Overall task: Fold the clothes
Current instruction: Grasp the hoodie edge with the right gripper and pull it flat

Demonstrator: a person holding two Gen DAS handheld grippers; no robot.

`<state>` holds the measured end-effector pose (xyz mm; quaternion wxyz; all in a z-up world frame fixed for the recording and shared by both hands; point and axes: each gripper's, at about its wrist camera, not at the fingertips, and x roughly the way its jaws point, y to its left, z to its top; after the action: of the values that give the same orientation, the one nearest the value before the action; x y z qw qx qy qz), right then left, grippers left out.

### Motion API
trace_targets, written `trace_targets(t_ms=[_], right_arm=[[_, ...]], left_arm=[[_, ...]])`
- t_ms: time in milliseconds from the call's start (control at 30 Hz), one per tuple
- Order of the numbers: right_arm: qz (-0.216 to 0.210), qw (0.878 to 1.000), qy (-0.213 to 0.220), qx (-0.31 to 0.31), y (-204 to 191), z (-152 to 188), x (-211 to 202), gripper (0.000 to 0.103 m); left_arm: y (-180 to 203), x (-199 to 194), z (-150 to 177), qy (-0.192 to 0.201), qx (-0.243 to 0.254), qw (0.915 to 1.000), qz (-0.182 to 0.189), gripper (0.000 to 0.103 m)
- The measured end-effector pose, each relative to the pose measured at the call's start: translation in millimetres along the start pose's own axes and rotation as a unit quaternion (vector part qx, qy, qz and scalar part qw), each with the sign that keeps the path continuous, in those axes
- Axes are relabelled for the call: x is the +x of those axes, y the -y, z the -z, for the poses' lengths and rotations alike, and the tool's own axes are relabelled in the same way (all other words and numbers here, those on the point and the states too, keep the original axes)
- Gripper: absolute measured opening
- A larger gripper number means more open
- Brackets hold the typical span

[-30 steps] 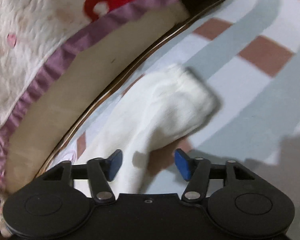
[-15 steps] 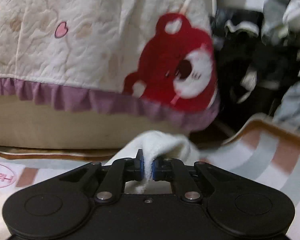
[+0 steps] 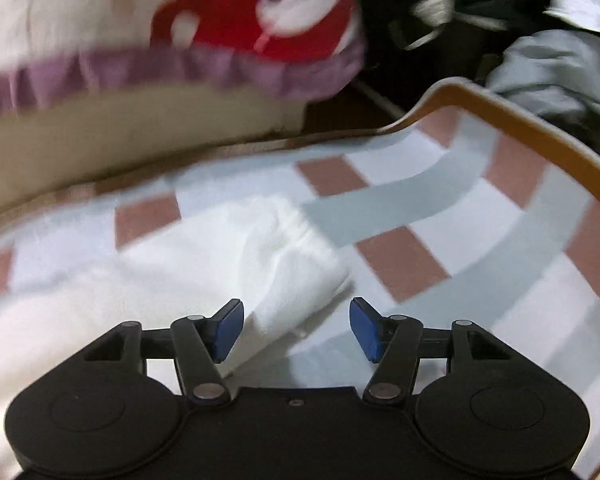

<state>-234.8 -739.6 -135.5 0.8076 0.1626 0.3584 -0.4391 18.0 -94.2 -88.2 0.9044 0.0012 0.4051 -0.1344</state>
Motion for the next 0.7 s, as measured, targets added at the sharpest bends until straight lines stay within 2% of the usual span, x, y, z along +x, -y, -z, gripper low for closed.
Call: trace_targets(t_ms=[100, 133, 167, 200, 233, 267, 333, 367, 400, 467, 533, 567, 600, 667, 700], right_arm=[[-0.012, 0.998, 0.033, -0.052, -16.5, -2.8, -37.5, 0.065], [-0.045, 0.996, 0.039, -0.069, -26.4, -7.2, -50.5, 0.065], [-0.085, 0.989, 0.036, -0.112, -45.5, -10.7, -61.0, 0.065], [-0.124, 0.979, 0.031, -0.161, -66.7, -13.7, -70.6, 0.065], [-0.163, 0.964, 0.026, -0.21, -87.9, -16.7, -80.3, 0.065], [-0.192, 0.942, 0.03, -0.272, -112.0, -12.2, -94.1, 0.065], [-0.247, 0.896, 0.019, -0.368, -164.2, 6.2, -114.5, 0.065], [-0.273, 0.869, 0.012, -0.413, -190.5, 15.7, -124.1, 0.064], [-0.292, 0.854, 0.006, -0.43, -213.8, 20.8, -127.2, 0.064], [-0.318, 0.834, 0.004, -0.451, -255.9, 26.6, -127.4, 0.064], [-0.33, 0.818, 0.02, -0.471, -293.6, 29.7, -123.8, 0.064], [-0.33, 0.816, 0.025, -0.475, -309.6, 27.0, -117.5, 0.064], [-0.334, 0.819, 0.019, -0.467, -323.0, 19.8, -108.7, 0.065], [-0.376, 0.824, -0.013, -0.424, -338.4, 3.9, -93.1, 0.065], [-0.39, 0.832, -0.038, -0.394, -345.7, -1.8, -85.5, 0.065]], left_arm=[[-15.3, 15.6, -6.8, -0.007, 0.03, 0.9995, -0.009, 0.042], [-18.4, 21.0, -10.5, -0.007, 0.033, 0.9994, -0.007, 0.042], [-21.2, 26.4, -14.4, -0.007, 0.036, 0.9993, -0.005, 0.042], [-24.0, 31.8, -18.3, -0.007, 0.039, 0.9992, -0.002, 0.042], [-24.1, 37.5, -22.6, -0.008, 0.042, 0.9991, 0.006, 0.042], [-23.9, 43.3, -27.1, -0.009, 0.046, 0.9988, 0.014, 0.042], [-22.7, 56.1, -36.3, -0.014, 0.056, 0.998, 0.026, 0.042], [-21.6, 63.4, -41.3, -0.018, 0.062, 0.9975, 0.029, 0.042], [-20.5, 70.6, -46.2, -0.022, 0.069, 0.9969, 0.032, 0.042], [-17.9, 84.9, -57.0, -0.03, 0.093, 0.9946, 0.036, 0.042], [-16.0, 96.1, -67.8, -0.034, 0.13, 0.9901, 0.039, 0.044], [-16.0, 101.9, -72.5, -0.035, 0.15, 0.9872, 0.041, 0.046], [-16.1, 107.6, -77.2, -0.035, 0.17, 0.9838, 0.043, 0.047], [-15.6, 120.3, -84.4, -0.038, 0.202, 0.9781, 0.034, 0.05], [-15.3, 127.2, -87.5, -0.04, 0.215, 0.9754, 0.03, 0.05]])
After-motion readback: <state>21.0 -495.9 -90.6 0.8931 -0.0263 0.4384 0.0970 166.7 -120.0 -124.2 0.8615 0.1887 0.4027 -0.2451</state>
